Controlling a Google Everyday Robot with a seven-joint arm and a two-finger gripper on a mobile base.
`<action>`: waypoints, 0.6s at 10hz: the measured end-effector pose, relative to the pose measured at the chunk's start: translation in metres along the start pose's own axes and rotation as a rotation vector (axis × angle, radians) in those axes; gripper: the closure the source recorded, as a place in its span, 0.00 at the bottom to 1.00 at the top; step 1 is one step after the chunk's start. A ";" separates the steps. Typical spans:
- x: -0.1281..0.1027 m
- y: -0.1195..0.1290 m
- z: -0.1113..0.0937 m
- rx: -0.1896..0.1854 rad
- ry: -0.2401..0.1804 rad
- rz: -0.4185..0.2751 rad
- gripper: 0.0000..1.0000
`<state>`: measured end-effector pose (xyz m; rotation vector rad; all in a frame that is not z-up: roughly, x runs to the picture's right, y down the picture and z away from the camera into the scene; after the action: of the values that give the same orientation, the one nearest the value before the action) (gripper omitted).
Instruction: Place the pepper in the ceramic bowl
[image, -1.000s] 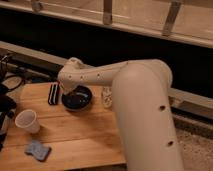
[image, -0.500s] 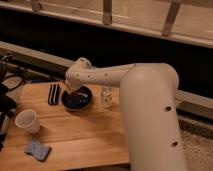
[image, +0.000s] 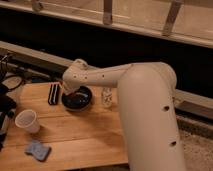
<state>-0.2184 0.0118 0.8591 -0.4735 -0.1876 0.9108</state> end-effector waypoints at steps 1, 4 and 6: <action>0.000 0.006 0.001 -0.002 0.002 -0.006 0.31; 0.000 0.005 0.001 -0.001 -0.001 -0.003 0.29; 0.000 0.009 0.004 -0.003 0.000 -0.012 0.29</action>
<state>-0.2261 0.0179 0.8586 -0.4748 -0.1916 0.8988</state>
